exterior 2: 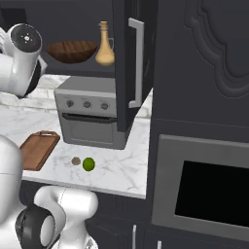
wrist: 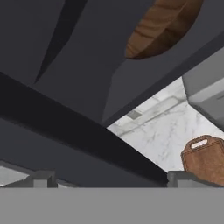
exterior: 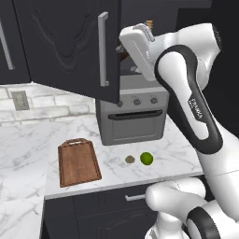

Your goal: Open the cabinet. Place the bowl and condiment on the counter. Then place the lime and garlic on the cutting board.

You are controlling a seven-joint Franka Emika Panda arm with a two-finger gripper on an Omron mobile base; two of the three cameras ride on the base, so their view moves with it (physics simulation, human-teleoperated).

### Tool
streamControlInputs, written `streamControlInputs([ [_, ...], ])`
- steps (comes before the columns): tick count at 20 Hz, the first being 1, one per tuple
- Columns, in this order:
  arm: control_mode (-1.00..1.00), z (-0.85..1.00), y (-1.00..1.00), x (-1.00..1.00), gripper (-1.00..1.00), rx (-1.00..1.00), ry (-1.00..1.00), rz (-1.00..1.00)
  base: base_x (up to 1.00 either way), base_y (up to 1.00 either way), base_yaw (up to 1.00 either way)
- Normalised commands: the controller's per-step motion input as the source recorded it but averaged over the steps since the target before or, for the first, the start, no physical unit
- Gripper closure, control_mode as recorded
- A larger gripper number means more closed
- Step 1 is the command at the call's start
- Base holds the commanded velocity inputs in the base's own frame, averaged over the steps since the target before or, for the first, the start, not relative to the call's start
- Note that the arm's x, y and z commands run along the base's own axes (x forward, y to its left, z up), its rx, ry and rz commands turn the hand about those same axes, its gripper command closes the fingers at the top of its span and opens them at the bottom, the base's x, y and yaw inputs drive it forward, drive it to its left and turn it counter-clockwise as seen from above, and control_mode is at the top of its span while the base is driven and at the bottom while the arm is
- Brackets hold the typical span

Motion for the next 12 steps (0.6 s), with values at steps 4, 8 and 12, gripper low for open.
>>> streamControlInputs([
  [4,-1.00,-0.11,0.90,-0.26,-1.00,0.00,0.03,0.20,0.00,0.00,0.00],
  [8,-1.00,-0.11,0.94,-0.36,-1.00,0.00,0.00,0.24,0.00,0.00,0.00],
  [12,-1.00,-0.09,0.74,-0.29,-1.00,0.00,0.00,0.22,0.00,0.00,0.00],
])
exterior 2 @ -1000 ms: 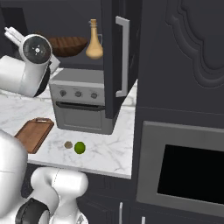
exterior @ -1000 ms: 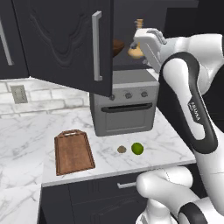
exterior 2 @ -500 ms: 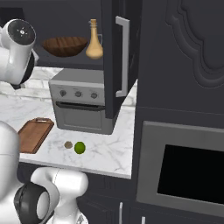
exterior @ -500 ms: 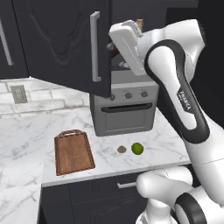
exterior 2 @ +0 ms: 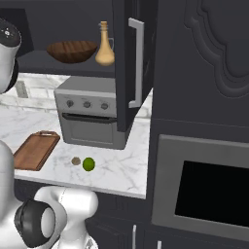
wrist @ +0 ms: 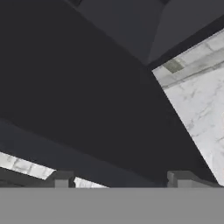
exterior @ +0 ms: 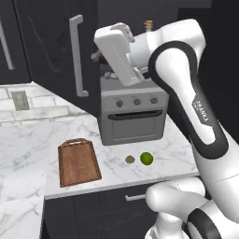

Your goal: Open the cabinet. Place the bowl and condiment on the counter. Then place the lime and garlic on the cutting board.

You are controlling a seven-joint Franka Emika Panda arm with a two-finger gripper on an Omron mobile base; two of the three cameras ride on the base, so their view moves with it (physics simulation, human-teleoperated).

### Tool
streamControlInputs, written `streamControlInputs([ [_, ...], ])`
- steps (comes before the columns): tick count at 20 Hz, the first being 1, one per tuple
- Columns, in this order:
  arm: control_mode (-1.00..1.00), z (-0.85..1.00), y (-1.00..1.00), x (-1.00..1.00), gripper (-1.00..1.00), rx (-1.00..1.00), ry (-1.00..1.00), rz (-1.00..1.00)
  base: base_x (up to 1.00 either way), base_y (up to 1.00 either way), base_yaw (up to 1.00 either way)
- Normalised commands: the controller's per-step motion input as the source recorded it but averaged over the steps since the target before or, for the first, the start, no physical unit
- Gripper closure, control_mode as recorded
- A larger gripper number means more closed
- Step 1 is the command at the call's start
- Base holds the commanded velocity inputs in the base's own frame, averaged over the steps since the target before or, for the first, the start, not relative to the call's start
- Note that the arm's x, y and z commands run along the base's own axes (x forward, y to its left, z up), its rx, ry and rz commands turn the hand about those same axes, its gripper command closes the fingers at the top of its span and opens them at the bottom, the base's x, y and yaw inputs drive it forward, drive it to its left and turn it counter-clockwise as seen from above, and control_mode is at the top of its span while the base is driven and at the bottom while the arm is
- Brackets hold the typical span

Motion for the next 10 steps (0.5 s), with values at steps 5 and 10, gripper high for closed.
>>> streamControlInputs([
  [5,-1.00,-0.30,0.95,-0.01,-1.00,0.00,0.00,0.22,0.00,0.00,0.00],
  [10,-1.00,-0.38,1.00,0.02,-1.00,-0.01,0.00,0.24,0.00,0.00,0.00],
])
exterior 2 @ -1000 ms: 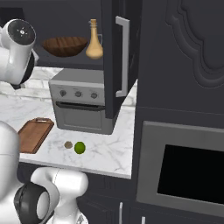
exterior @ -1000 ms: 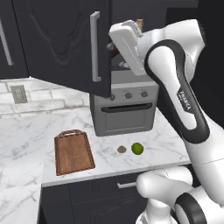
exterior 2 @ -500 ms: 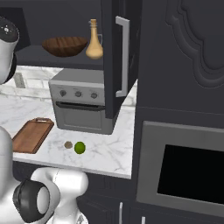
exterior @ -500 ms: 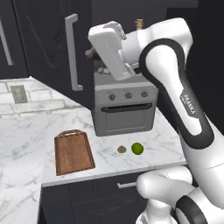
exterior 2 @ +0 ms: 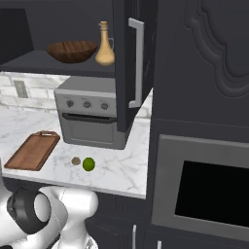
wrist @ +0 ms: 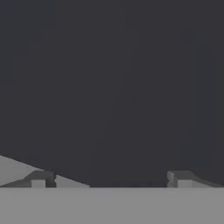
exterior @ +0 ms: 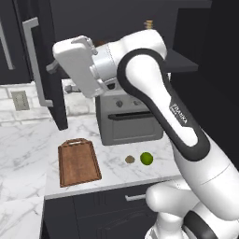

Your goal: Open the cabinet. Place the bowl and condiment on the counter. Then place the lime and garlic on the cutting board.

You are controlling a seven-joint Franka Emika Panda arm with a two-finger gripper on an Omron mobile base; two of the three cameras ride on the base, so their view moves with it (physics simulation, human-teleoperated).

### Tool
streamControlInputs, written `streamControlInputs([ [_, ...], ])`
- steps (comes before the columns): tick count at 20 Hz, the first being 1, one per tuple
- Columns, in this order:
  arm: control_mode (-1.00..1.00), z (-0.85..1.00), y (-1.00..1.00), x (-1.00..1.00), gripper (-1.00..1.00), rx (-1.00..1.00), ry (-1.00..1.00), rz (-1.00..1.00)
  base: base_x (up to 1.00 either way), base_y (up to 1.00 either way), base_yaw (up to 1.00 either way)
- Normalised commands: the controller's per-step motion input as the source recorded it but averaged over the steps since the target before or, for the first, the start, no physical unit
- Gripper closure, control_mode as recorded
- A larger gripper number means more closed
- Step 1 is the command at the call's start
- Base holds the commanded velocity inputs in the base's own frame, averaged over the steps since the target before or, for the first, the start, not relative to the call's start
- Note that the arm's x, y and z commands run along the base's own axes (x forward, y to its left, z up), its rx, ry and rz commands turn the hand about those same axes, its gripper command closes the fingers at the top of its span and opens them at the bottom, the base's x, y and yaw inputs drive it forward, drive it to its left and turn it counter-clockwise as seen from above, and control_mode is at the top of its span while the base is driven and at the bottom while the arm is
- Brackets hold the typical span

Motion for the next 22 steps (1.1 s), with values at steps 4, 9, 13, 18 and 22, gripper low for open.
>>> streamControlInputs([
  [4,-1.00,-0.15,0.64,0.00,-1.00,-0.01,-0.03,0.17,0.00,0.00,0.00],
  [9,-1.00,0.00,0.01,-0.10,-1.00,-0.01,-0.05,0.03,0.00,0.00,0.00],
  [13,-1.00,0.04,-0.86,-0.62,-1.00,0.03,-0.10,0.00,0.00,0.00,0.00],
  [18,-1.00,0.01,-1.00,-0.56,-1.00,0.01,-0.10,0.00,0.00,0.00,0.00],
  [22,-1.00,0.00,-1.00,-0.35,-1.00,-0.01,-0.11,0.02,0.00,0.00,0.00],
])
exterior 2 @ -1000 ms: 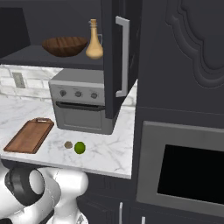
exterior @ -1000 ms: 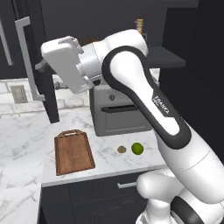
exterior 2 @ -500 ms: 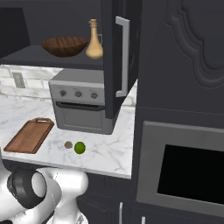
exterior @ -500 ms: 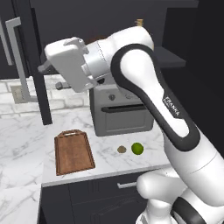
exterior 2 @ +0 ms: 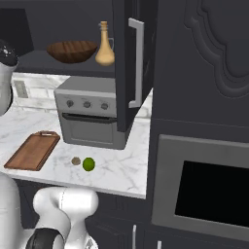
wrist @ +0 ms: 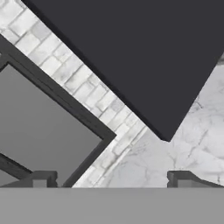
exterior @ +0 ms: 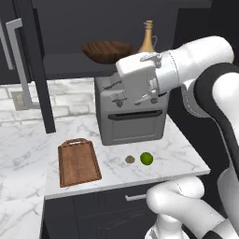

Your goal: Open the cabinet. Place the bowl and condiment on the counter. Then place the lime and garlic on the cutting board.

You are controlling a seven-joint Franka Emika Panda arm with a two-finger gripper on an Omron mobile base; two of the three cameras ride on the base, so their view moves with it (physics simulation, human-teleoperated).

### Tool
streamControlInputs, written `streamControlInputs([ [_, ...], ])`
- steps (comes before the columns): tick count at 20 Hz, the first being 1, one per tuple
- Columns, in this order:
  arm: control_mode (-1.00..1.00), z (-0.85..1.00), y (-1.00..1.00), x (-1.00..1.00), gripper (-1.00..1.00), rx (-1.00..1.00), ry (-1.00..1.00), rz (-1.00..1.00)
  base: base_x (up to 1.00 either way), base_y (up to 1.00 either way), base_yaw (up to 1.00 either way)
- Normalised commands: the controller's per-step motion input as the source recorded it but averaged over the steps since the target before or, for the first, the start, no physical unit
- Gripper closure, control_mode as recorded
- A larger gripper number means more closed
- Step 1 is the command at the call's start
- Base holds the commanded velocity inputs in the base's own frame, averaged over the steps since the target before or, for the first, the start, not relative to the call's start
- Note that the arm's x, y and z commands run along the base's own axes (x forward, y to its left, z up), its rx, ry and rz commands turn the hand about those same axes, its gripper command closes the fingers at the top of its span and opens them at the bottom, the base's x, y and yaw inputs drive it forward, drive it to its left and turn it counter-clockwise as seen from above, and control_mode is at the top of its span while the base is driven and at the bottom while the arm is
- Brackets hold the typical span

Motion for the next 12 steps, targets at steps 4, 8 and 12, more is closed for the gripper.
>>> streamControlInputs([
  [4,-1.00,0.01,-1.00,-0.20,-1.00,-0.16,-0.12,0.06,0.00,0.00,0.00],
  [8,-1.00,0.00,-0.73,-0.01,-1.00,-0.34,-0.09,0.02,0.00,0.00,0.00],
  [12,-1.00,0.00,-0.65,0.04,-1.00,-0.40,-0.05,0.00,0.00,0.00,0.00],
])
